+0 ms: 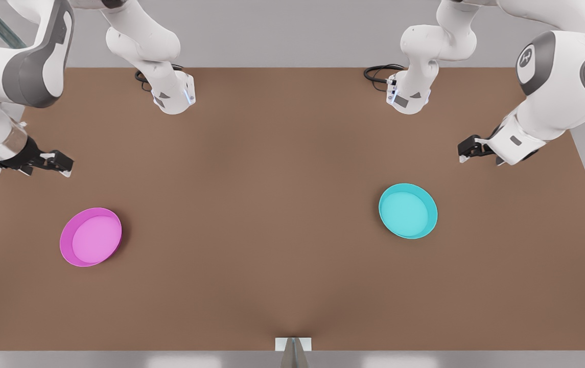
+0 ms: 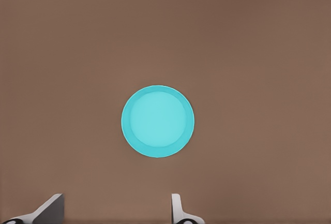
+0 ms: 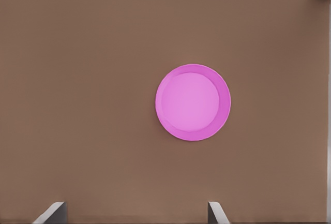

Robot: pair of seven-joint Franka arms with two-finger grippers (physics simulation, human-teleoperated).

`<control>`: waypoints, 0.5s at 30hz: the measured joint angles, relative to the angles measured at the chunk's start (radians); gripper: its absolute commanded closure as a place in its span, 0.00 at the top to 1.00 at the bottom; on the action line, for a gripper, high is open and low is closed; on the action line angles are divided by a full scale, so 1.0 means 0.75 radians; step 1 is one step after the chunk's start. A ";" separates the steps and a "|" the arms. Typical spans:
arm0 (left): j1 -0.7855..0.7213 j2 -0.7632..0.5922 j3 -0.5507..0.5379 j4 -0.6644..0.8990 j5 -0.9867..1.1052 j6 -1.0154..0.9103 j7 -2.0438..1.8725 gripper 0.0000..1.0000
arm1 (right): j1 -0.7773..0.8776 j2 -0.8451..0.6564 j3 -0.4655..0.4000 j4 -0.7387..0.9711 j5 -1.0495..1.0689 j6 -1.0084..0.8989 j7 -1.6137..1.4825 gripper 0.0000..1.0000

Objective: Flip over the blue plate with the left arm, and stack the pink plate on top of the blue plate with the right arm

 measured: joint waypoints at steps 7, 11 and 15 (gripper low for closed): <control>-0.005 0.126 0.002 -0.311 -0.119 0.377 -0.089 0.99 | -0.006 0.080 -0.004 0.022 -0.002 0.008 -0.008 1.00; -0.006 0.216 0.048 -0.475 -0.290 0.571 -0.065 0.99 | 0.000 0.137 -0.024 0.095 0.000 0.006 -0.002 1.00; 0.018 0.201 0.193 -0.674 -0.464 0.637 0.243 0.98 | -0.009 0.149 -0.026 0.084 -0.029 -0.001 -0.002 1.00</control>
